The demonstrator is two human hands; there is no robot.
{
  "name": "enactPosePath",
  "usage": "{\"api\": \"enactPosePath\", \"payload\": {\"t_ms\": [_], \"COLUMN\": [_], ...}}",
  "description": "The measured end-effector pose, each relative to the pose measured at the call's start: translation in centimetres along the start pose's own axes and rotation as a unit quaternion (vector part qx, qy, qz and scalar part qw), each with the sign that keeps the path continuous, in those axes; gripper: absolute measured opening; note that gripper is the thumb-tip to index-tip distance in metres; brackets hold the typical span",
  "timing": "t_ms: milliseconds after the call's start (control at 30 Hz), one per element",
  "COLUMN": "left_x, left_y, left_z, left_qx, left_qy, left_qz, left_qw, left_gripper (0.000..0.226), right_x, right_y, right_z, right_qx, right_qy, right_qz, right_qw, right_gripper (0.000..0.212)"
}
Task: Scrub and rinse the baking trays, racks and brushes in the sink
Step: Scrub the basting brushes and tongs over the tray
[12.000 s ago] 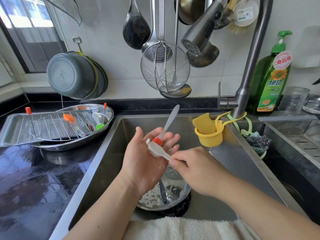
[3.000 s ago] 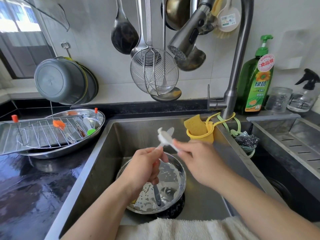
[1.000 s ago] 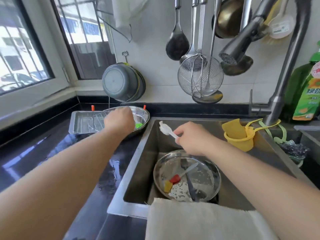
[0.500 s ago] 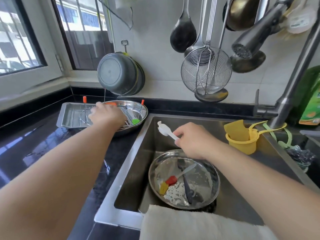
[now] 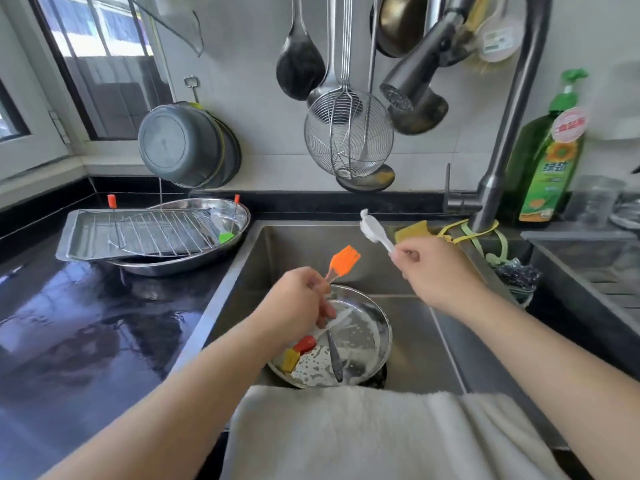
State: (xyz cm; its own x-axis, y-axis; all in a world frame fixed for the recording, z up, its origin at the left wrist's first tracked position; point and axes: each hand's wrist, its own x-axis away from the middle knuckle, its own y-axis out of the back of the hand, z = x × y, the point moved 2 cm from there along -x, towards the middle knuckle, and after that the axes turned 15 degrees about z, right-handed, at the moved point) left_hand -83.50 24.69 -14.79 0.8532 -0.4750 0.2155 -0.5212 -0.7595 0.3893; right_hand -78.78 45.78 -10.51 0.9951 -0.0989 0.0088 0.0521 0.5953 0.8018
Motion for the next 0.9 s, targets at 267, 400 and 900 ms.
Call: {"api": "enactPosePath", "payload": {"t_ms": [267, 400, 900], "left_x": [-1.0, -1.1, -1.2], "left_y": [-2.5, -2.1, -1.4], "left_z": [0.9, 0.5, 0.7], "left_qx": [0.066, 0.144, 0.164], "left_qy": [-0.025, -0.048, -0.016], "left_qz": [0.036, 0.065, 0.078], "left_qw": [0.997, 0.986, 0.983], "left_gripper": [0.024, 0.023, 0.025], "right_x": [1.4, 1.5, 1.1], "right_y": [-2.5, -4.1, -3.3], "right_z": [-1.0, 0.2, -0.9], "right_qx": [0.050, 0.144, 0.141], "right_qy": [0.037, 0.045, 0.022], "right_qz": [0.025, 0.061, 0.034], "right_qw": [0.998, 0.987, 0.989], "right_gripper": [0.026, 0.032, 0.045]}}
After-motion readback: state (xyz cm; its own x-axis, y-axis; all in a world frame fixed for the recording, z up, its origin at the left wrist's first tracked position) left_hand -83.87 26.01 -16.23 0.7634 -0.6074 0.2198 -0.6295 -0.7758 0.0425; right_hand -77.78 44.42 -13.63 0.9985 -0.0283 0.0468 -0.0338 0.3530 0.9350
